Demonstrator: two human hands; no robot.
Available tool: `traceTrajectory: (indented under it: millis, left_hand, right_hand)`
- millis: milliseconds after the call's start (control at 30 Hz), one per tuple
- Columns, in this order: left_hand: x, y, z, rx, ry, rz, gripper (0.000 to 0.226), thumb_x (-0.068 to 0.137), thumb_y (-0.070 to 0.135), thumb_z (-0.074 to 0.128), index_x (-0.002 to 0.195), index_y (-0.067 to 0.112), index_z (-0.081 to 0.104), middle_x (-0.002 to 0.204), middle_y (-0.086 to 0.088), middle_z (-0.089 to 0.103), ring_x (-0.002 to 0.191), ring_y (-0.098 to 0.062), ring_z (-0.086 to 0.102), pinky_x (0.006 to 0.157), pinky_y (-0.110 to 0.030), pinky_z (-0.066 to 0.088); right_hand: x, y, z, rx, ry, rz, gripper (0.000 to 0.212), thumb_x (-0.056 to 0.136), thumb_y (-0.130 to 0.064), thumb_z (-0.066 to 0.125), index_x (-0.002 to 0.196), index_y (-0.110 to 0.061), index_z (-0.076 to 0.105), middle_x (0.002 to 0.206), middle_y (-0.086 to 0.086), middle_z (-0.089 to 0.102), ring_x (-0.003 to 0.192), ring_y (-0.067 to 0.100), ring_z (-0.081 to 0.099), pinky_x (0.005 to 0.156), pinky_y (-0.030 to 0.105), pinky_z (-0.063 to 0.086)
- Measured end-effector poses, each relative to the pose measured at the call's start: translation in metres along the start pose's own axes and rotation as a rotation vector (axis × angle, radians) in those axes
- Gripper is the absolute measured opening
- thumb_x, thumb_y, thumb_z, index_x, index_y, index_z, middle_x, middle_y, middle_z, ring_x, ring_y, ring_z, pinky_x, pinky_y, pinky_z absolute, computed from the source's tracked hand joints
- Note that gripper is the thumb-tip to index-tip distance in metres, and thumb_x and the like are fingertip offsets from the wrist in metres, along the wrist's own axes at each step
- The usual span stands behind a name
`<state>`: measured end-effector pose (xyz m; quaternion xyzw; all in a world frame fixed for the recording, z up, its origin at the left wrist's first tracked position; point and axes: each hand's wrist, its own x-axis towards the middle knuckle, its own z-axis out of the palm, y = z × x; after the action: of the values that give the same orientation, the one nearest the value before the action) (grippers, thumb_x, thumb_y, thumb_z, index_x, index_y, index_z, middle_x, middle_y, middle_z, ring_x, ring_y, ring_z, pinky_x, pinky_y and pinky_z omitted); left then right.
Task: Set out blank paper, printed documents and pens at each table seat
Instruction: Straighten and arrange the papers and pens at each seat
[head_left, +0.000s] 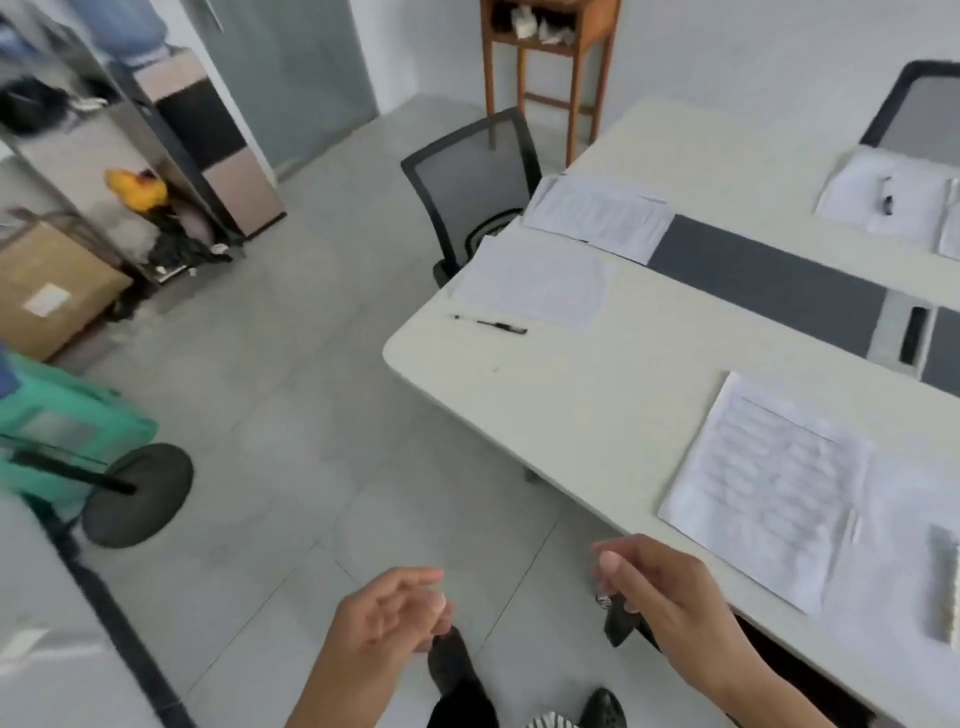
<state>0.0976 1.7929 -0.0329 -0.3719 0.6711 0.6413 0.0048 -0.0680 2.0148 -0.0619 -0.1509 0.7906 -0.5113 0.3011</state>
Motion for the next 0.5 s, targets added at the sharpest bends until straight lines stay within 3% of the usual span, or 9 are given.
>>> traceTrajectory:
  millis: [100,300,433,500]
  left_hand:
    - [0.001,-0.007,-0.045,-0.068,0.104,0.004,0.035,0.07,0.029,0.064,0.099,0.011,0.07,0.086,-0.01,0.077,0.078,-0.023,0.073,0.074,-0.037,0.057]
    - [0.016,-0.02,-0.17,-0.098,0.225,0.021,0.029,0.072,0.031,0.064,0.096,0.016,0.071,0.084,-0.005,0.077,0.076,-0.019,0.073,0.071,-0.032,0.055]
    - [0.032,-0.029,-0.248,-0.138,0.319,-0.007,0.015,0.082,0.02,0.069,0.096,0.013,0.071,0.083,-0.009,0.077,0.074,-0.021,0.072,0.07,-0.033,0.052]
    - [0.047,-0.028,-0.276,-0.148,0.327,-0.003,0.019,0.08,0.023,0.068,0.096,0.012,0.071,0.083,-0.009,0.076,0.075,-0.022,0.072,0.069,-0.034,0.053]
  right_hand:
    - [0.019,-0.03,0.039,-0.021,-0.037,-0.058,0.029,0.083,-0.062,0.059,0.088,-0.037,0.072,0.078,-0.002,0.073,0.064,0.008,0.066,0.067,0.025,0.052]
    - [0.067,-0.087,0.15,-0.016,-0.074,-0.144,0.071,0.058,-0.09,0.053,0.086,-0.029,0.074,0.083,-0.001,0.075,0.074,0.013,0.07,0.064,0.026,0.052]
    - [0.095,-0.128,0.213,-0.017,-0.153,-0.175,0.061,0.059,-0.088,0.056,0.093,-0.039,0.071,0.087,0.0,0.075,0.077,0.014,0.071,0.065,0.024,0.053]
    - [0.109,-0.146,0.235,-0.03,-0.174,-0.182,0.06,0.061,-0.087,0.056,0.096,-0.041,0.07,0.088,0.0,0.075,0.078,0.013,0.071,0.066,0.022,0.053]
